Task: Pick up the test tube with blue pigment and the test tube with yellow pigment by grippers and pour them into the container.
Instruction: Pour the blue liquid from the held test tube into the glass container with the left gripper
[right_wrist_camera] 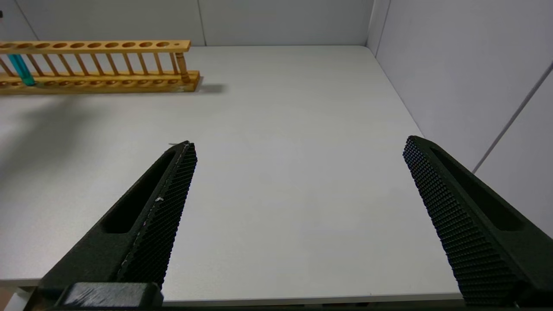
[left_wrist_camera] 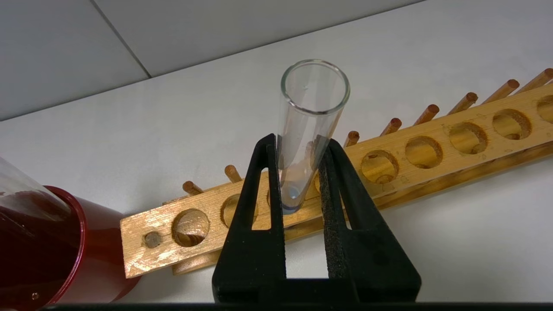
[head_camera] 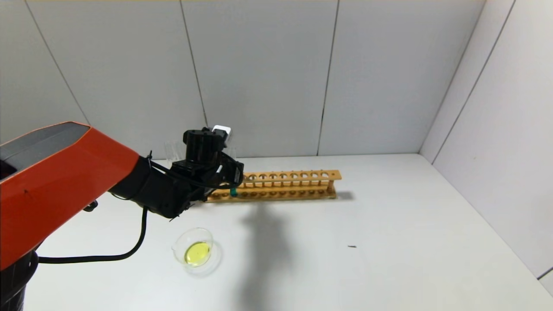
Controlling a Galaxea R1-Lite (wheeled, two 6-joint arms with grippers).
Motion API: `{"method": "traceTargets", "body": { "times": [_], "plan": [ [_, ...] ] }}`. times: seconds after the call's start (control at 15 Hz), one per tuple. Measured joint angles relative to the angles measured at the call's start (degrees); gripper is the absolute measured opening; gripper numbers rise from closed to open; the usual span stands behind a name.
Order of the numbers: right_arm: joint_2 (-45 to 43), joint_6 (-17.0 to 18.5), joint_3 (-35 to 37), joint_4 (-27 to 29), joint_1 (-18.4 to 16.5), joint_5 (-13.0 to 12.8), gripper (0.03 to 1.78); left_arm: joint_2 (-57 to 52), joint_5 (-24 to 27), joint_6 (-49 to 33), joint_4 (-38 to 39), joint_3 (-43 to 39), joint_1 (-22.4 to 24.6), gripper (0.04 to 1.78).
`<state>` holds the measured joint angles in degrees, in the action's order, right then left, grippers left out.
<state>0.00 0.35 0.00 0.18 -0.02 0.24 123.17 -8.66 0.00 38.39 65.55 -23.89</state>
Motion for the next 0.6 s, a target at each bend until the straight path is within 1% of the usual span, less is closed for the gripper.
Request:
{"method": "traceTargets", "body": {
  "times": [0.33, 0.47, 0.6],
  "plan": [
    [0.0, 0.0, 0.0, 0.0, 0.0, 0.0, 1.75, -1.7, -0.1, 0.2, -0.8, -0.3, -0.1, 0.30],
    [0.0, 0.0, 0.0, 0.0, 0.0, 0.0, 1.75, -4.2, -0.2, 0.5, -1.3, -0.4, -0.4, 0.30],
    [0.0, 0.0, 0.0, 0.0, 0.0, 0.0, 1.75, -8.0, -0.2, 0.8, -3.5, -0.4, -0.9, 0.30]
  ]
}}
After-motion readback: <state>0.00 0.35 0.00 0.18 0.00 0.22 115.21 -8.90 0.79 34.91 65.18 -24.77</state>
